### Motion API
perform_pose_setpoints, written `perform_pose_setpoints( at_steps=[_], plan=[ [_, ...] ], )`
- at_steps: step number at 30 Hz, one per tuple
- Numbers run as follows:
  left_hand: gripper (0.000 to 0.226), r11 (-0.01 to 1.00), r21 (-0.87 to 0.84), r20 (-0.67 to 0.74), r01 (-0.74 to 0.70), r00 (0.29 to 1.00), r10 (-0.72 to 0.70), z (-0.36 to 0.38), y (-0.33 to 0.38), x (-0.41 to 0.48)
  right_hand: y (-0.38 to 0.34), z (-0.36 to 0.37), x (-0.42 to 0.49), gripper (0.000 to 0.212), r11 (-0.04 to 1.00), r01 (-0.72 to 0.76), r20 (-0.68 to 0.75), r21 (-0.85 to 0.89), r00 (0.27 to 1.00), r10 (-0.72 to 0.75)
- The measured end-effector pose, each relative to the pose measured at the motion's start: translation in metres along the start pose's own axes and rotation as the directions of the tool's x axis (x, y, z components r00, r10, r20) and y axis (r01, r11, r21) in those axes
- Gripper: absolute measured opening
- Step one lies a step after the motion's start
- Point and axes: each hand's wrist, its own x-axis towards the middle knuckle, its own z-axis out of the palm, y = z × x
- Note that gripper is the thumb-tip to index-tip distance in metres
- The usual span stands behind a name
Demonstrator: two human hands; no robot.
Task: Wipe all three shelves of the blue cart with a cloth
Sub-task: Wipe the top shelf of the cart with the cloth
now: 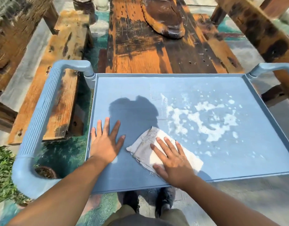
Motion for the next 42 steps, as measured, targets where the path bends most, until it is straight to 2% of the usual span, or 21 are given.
perform_pose_setpoints(
  at_steps=[4,7,10,12,14,16,19,24,28,32,36,39,42],
  plan=[
    [0.068,0.999,0.039,0.003,0.017,1.000,-0.017,0.003,0.001,0.002,0.038,-0.012,-0.006,0.069,0.984,0.176,0.066,-0.026,0.983,-0.174],
    [0.070,0.999,0.038,-0.024,0.036,0.999,-0.035,0.001,0.004,0.001,0.049,-0.015,-0.004,0.071,0.964,0.263,0.054,-0.021,0.964,-0.262],
    [0.060,0.981,-0.018,-0.043,0.193,0.980,-0.193,0.004,0.028,-0.001,0.058,-0.013,-0.004,0.070,0.938,0.345,0.052,0.010,0.937,-0.346],
    [0.054,0.942,-0.128,-0.027,0.310,0.948,-0.316,0.002,0.054,0.004,0.070,-0.013,-0.004,0.068,0.904,0.427,0.062,0.006,0.902,-0.427],
    [0.050,0.950,-0.187,-0.050,0.250,0.963,-0.264,0.001,0.078,0.011,0.085,-0.013,-0.008,0.064,0.853,0.521,0.032,-0.030,0.854,-0.520],
    [0.051,0.982,-0.135,-0.065,0.131,0.988,-0.141,0.005,0.088,0.014,0.092,-0.010,-0.008,0.061,0.798,0.602,-0.018,-0.040,0.798,-0.603],
    [0.059,0.987,-0.045,-0.017,0.153,0.988,-0.154,0.013,0.084,0.015,0.082,-0.007,0.006,0.063,0.756,0.654,0.024,-0.029,0.757,-0.653],
    [0.060,0.981,-0.028,0.007,0.191,0.982,-0.190,0.017,0.083,0.018,0.089,-0.016,0.055,0.063,0.802,0.597,0.095,-0.035,0.801,-0.592],
    [0.058,0.981,-0.038,0.035,0.193,0.981,-0.192,0.015,0.081,0.017,0.102,-0.035,0.114,0.061,0.849,0.527,0.029,-0.044,0.850,-0.526],
    [0.063,0.986,-0.005,0.024,0.166,0.986,-0.166,0.018,0.082,0.018,0.100,-0.041,0.162,0.066,0.904,0.416,0.078,-0.104,0.909,-0.409],
    [0.067,0.998,0.064,-0.043,0.003,0.999,0.000,0.021,0.077,0.019,0.087,-0.047,0.206,0.068,0.985,0.169,0.016,-0.042,0.986,-0.169],
    [0.065,0.982,0.100,-0.022,-0.162,0.986,0.165,0.020,0.071,0.022,0.087,-0.053,0.246,0.069,0.999,0.015,0.053,-0.030,0.999,-0.014],
    [0.066,0.957,0.124,0.026,-0.262,0.965,0.261,0.016,0.067,0.026,0.091,-0.060,0.282,0.071,0.995,-0.073,0.088,-0.060,0.993,0.078]
  ],
)
